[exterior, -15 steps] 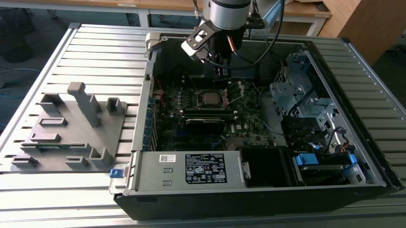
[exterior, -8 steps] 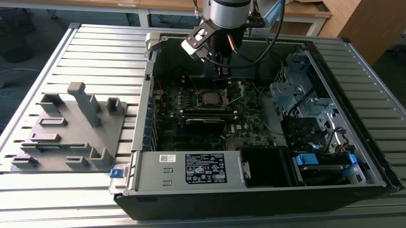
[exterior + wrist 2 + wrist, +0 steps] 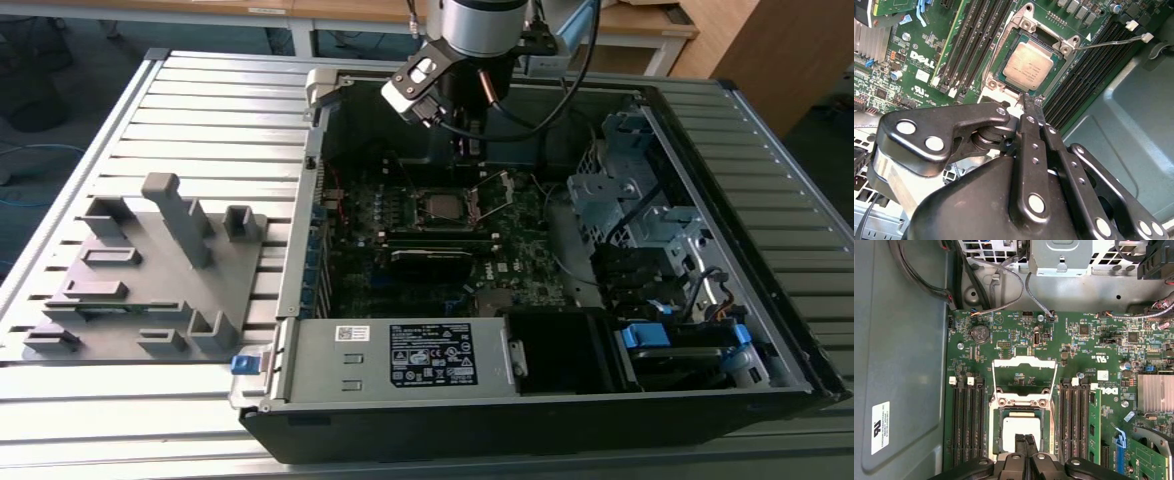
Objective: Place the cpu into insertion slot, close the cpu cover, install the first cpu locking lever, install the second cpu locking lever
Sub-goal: 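Close the cpu cover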
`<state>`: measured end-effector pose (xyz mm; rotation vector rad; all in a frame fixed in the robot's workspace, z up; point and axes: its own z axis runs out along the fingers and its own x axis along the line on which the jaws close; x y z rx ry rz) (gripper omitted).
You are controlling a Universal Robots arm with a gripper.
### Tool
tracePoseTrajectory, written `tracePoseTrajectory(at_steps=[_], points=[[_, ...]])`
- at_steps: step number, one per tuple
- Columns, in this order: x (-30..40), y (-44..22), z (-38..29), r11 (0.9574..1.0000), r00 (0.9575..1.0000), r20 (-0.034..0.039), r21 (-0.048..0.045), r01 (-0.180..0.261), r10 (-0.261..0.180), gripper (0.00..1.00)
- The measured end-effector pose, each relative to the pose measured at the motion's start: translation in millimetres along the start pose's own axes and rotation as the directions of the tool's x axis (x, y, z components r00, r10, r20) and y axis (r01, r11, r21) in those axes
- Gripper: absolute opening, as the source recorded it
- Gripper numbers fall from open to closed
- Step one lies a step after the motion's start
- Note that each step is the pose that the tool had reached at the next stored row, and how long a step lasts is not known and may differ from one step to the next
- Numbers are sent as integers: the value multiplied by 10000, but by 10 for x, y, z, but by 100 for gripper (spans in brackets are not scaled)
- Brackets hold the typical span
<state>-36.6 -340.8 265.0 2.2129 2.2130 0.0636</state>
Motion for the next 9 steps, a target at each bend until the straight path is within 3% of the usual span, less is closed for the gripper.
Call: tracePoseTrajectory(at_steps=[9], points=[[3,17,-1,10000,10000,2,1,0,0,11]])
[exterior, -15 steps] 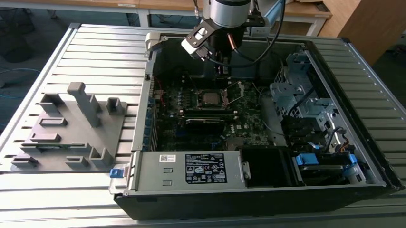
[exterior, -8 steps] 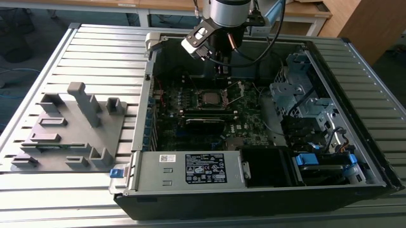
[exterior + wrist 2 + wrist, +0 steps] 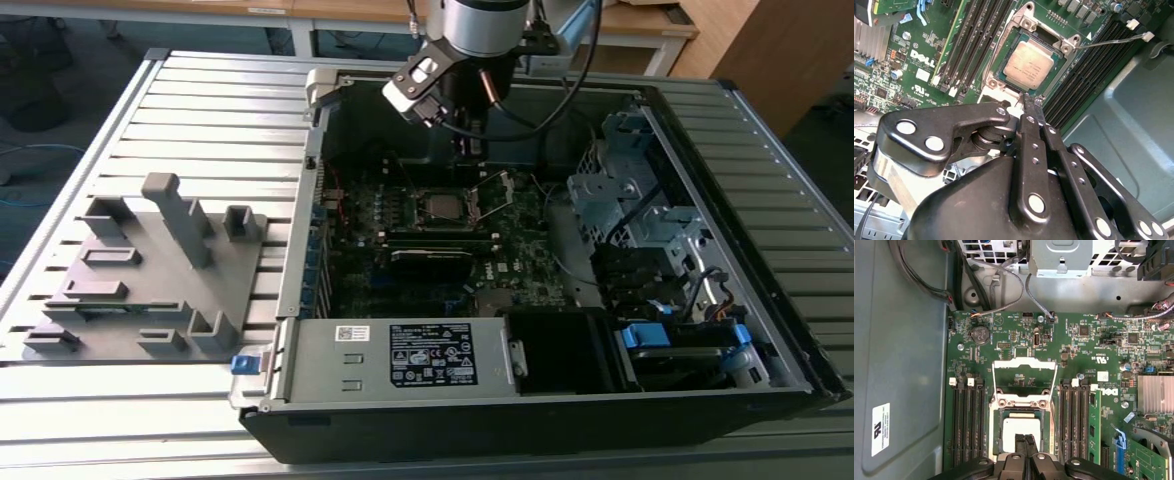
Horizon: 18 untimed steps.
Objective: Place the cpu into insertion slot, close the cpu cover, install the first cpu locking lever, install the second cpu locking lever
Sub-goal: 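Close the cpu cover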
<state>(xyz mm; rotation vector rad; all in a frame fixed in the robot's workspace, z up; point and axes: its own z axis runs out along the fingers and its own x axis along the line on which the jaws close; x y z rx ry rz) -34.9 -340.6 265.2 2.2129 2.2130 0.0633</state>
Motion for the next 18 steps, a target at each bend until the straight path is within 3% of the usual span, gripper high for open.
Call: tracePoseTrajectory(at_steps=[7,18], points=[[8,74,4,10000,10000,-2,-1,0,0,11],[11,99,5,10000,10000,-2,-2,0,0,11]])
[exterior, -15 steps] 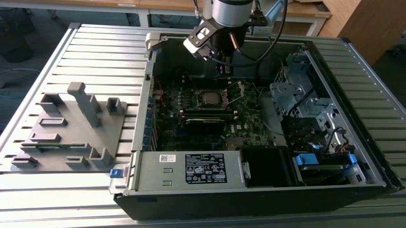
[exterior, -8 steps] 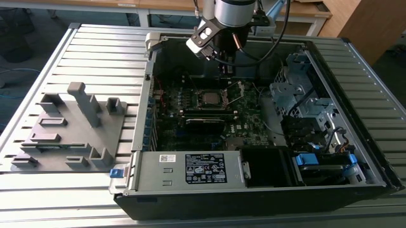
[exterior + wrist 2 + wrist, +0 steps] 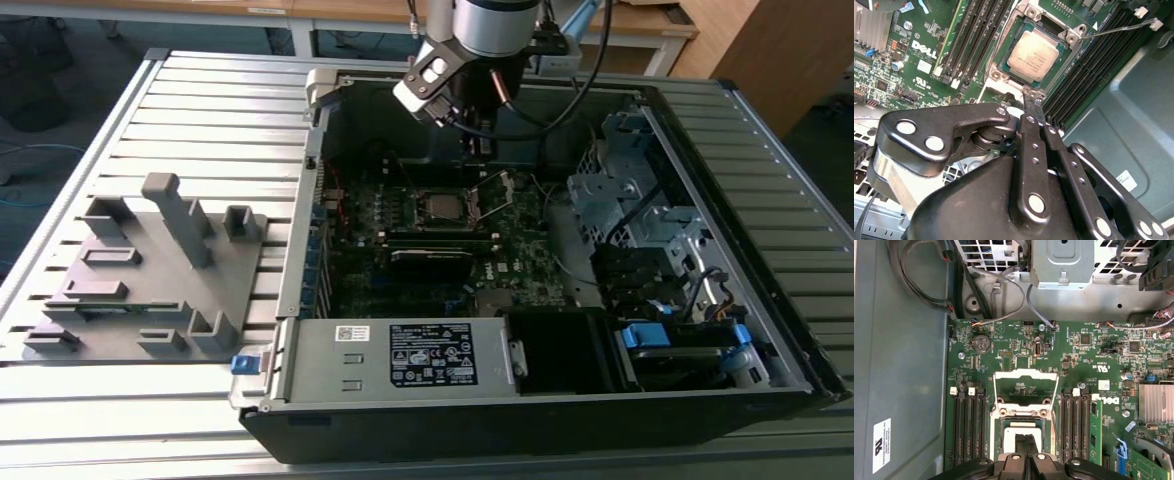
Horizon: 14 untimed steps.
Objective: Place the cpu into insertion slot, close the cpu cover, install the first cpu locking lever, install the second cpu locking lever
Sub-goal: 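Close the cpu cover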
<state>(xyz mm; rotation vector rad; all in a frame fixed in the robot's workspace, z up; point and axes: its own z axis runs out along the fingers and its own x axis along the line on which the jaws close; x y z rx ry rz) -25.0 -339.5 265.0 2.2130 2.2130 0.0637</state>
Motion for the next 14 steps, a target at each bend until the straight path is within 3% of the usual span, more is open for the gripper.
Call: tracePoseTrajectory(at_steps=[7,14], points=[[10,52,6,10000,10000,0,0,0,0,11],[31,179,17,10000,10000,0,1,0,0,11]])
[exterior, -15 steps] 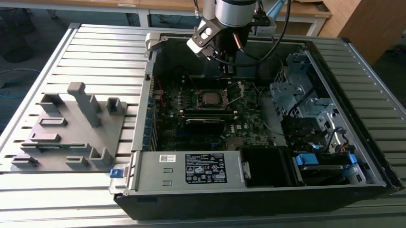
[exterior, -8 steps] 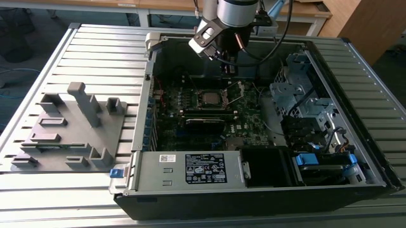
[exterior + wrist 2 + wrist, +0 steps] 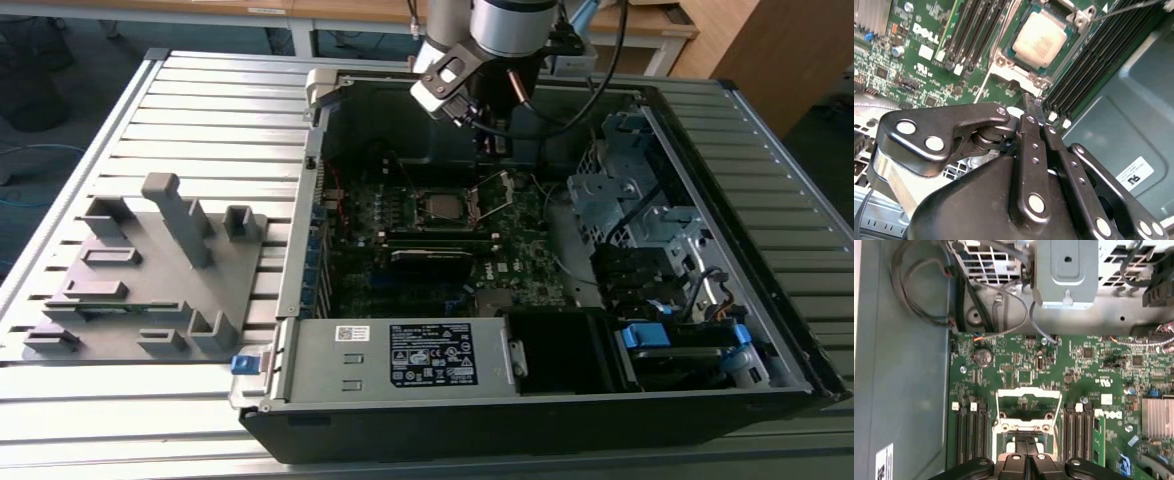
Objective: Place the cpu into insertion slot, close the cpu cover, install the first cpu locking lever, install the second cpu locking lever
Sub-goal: 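Close the cpu cover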
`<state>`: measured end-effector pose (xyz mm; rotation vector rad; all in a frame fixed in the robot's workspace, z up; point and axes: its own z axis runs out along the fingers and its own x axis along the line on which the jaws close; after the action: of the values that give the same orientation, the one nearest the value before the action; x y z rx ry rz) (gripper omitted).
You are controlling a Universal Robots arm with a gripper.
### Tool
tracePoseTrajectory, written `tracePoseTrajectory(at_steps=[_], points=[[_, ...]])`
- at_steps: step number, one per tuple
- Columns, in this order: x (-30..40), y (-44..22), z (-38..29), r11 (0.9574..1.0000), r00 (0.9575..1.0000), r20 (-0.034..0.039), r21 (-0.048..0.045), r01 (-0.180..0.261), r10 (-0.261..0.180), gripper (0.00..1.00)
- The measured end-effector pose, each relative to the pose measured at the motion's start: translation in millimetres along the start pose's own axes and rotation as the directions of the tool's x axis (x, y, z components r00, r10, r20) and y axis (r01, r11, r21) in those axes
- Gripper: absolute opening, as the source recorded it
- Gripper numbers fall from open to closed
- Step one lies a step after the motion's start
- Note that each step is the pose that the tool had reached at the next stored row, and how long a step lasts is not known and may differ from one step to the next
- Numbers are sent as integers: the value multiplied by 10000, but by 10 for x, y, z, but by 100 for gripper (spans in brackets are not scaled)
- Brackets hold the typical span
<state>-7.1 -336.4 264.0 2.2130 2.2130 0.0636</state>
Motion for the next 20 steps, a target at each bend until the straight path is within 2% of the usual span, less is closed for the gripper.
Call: tracePoseTrajectory(at_steps=[14,20], points=[[36,331,30,10000,10000,0,0,0,0,11],[45,433,39,10000,10000,2,0,0,0,11]])
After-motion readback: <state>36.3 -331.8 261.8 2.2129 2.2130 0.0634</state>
